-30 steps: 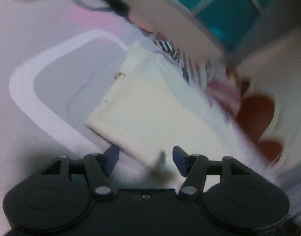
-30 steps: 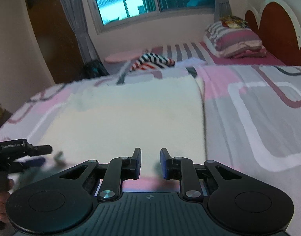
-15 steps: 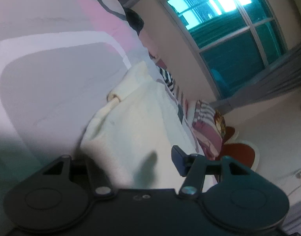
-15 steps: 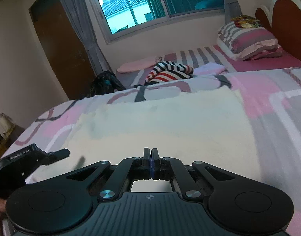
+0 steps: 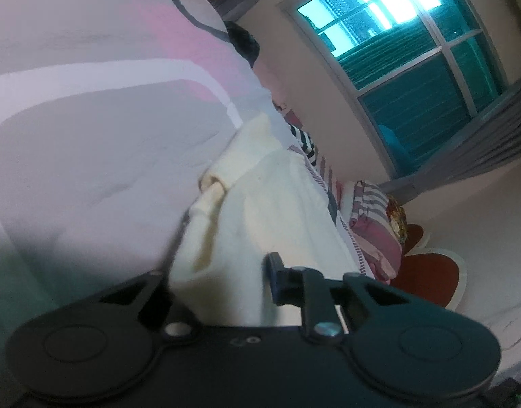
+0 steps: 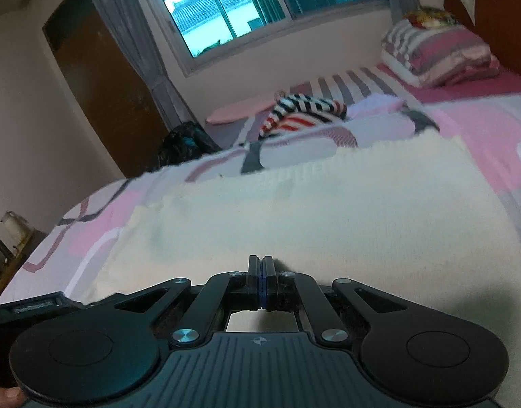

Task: Fold small clothes
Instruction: 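Fold the grasped sweater edge over with the left tool and open it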

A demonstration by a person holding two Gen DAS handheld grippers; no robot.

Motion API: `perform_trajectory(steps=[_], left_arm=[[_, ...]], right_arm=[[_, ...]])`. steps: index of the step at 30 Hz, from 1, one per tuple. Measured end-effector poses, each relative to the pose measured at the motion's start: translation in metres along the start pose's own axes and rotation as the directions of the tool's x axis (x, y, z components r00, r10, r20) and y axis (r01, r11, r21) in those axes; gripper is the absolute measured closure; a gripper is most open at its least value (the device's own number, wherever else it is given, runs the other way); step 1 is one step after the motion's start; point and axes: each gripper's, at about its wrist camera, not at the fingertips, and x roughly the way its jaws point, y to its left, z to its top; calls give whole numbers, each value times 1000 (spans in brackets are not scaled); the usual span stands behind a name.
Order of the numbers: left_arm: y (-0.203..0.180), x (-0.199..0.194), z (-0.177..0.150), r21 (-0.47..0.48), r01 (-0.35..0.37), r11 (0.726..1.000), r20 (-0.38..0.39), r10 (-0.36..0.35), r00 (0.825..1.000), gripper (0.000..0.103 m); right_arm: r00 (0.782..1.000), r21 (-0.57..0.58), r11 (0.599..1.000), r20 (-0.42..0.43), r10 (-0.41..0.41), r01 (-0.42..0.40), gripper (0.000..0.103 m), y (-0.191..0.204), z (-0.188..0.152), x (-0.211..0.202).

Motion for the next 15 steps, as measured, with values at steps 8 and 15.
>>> perform_trajectory(steps=[8,15], left_arm=[[-25,-6,4,92,-13,996,-6,13,1000,96],[-90,-14,1,322,15,946,-37,-3,999,96]], right_arm=[[999,88,995,-29,44,-41,103,-17,2,7],[986,266,963,169,9,-54,103,-62,18,-55]])
